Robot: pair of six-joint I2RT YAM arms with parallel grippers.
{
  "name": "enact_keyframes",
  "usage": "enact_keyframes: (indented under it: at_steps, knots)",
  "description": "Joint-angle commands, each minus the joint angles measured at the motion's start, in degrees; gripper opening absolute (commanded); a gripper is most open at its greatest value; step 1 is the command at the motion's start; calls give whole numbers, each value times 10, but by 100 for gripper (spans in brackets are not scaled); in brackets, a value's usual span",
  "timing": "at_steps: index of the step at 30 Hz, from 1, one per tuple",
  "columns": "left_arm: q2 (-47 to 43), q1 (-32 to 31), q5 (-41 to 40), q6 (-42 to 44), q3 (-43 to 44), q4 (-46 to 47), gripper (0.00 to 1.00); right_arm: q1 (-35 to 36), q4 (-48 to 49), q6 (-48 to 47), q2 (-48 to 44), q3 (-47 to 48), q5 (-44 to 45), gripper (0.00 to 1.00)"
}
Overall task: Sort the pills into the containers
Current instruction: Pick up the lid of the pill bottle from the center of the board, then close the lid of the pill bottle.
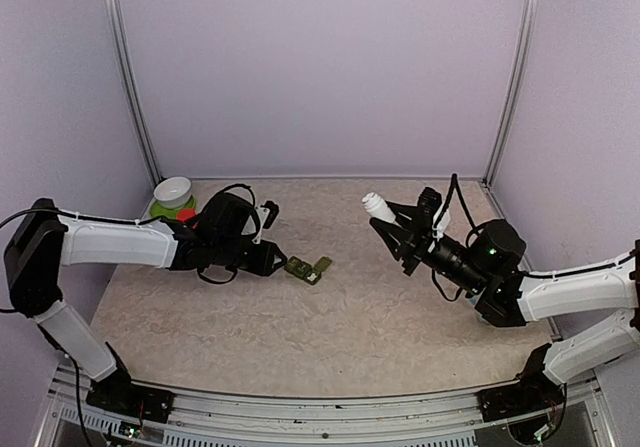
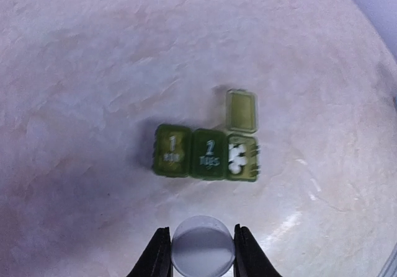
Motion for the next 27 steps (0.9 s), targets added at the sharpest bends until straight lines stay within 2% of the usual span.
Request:
enact_keyframes:
  at_steps: [1, 8, 14, 27]
  knots:
    - [-52, -2, 104, 3, 25, 53, 24, 5, -1, -2, 7, 16, -22, 9]
    - [-80, -6, 208, -22, 57, 124, 24, 8, 6, 6, 18, 17, -43, 9]
    - [-61, -12, 296, -65, 93, 203, 25, 12, 5, 6, 23, 19, -43, 9]
    - [3, -28, 359, -172, 132, 323, 25, 17, -2, 7, 23, 22, -17, 9]
